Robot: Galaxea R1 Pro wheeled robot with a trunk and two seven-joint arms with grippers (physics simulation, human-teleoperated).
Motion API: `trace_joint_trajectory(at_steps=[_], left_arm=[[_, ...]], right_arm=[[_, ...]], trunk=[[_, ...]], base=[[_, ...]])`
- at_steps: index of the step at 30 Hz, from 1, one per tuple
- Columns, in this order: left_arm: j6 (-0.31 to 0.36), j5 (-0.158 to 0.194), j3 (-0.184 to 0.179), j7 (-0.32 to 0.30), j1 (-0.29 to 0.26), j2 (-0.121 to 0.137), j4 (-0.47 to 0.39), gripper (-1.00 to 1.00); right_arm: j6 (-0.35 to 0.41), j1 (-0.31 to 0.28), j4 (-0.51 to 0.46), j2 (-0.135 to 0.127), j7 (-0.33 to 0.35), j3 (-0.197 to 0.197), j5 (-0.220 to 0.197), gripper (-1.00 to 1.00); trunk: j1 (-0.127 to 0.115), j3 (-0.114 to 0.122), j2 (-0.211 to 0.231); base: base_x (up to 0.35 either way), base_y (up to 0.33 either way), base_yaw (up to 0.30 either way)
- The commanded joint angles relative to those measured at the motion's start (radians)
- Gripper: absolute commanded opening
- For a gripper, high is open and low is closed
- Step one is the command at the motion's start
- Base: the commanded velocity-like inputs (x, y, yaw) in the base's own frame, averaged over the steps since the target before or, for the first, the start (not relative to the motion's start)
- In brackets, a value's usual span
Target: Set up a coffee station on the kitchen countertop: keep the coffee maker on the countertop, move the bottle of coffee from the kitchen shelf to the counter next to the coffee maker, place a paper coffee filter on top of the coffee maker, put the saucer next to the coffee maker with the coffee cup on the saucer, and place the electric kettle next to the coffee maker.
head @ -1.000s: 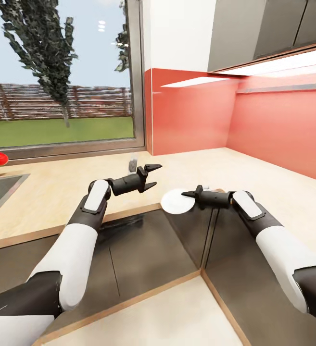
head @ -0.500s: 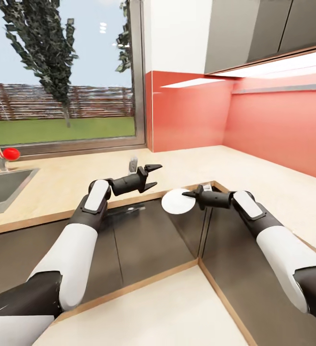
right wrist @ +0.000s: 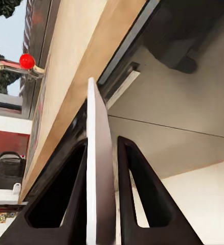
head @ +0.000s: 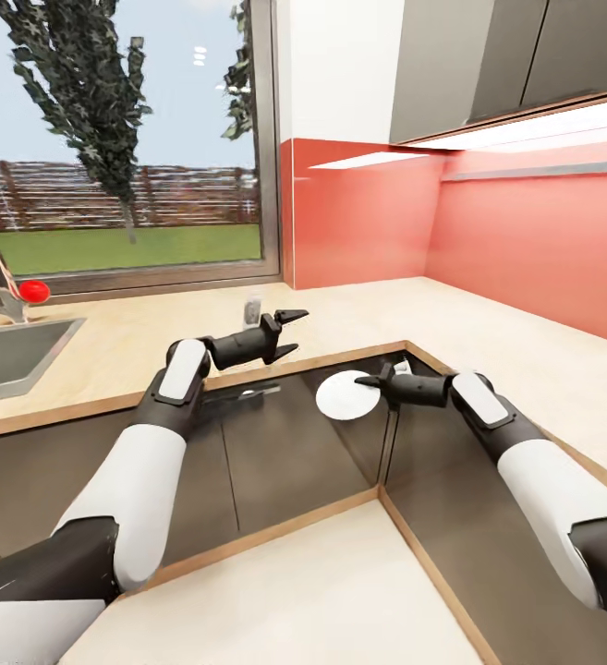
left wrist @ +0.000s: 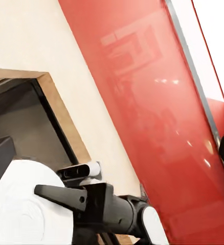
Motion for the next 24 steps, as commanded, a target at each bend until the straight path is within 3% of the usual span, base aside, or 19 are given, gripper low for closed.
trace_joint_trajectory(at_steps=[1, 6, 15, 20, 21, 24], left_arm=[[0.006, -0.011, 0.011, -0.003, -0.007, -0.001, -0.005, 1.0], [0.006, -0.011, 0.04, 0.024, -0.035, -0.001, -0.034, 1.0], [0.006, -0.011, 0.04, 0.024, -0.086, -0.001, -0.082, 1.0], [0.003, -0.003, 0.036, 0.047, -0.114, -0.001, -0.054, 1.0], [0.002, -0.001, 0.036, 0.05, -0.151, -0.001, -0.052, 1.0], [0.001, -0.001, 0.037, 0.05, -0.151, -0.001, -0.061, 1.0]], right_arm=[[0.0, 0.005, 0.0, -0.003, 0.011, 0.004, 0.002, -1.0], [0.0, 0.006, 0.0, -0.003, 0.011, 0.004, -0.004, -1.0], [0.0, 0.006, 0.0, -0.003, 0.011, 0.004, -0.004, -1.0], [0.001, 0.031, -0.017, -0.014, 0.011, -0.008, -0.003, -1.0], [0.001, 0.033, -0.018, -0.015, 0.011, -0.009, -0.003, -1.0], [0.001, 0.034, -0.019, -0.015, 0.011, -0.01, -0.003, -1.0]], trunk=[[0.0, -0.001, -0.001], [0.0, -0.001, -0.001], [0.0, -0.001, -0.001], [0.0, -0.001, -0.001], [0.0, -0.001, -0.001], [0.0, -0.001, -0.001]], base=[[0.0, 0.0, 0.0], [0.0, 0.0, 0.0], [0.0, 0.0, 0.0], [0.0, 0.0, 0.0], [-0.047, 0.005, 0.0], [-0.154, 0.033, 0.0]])
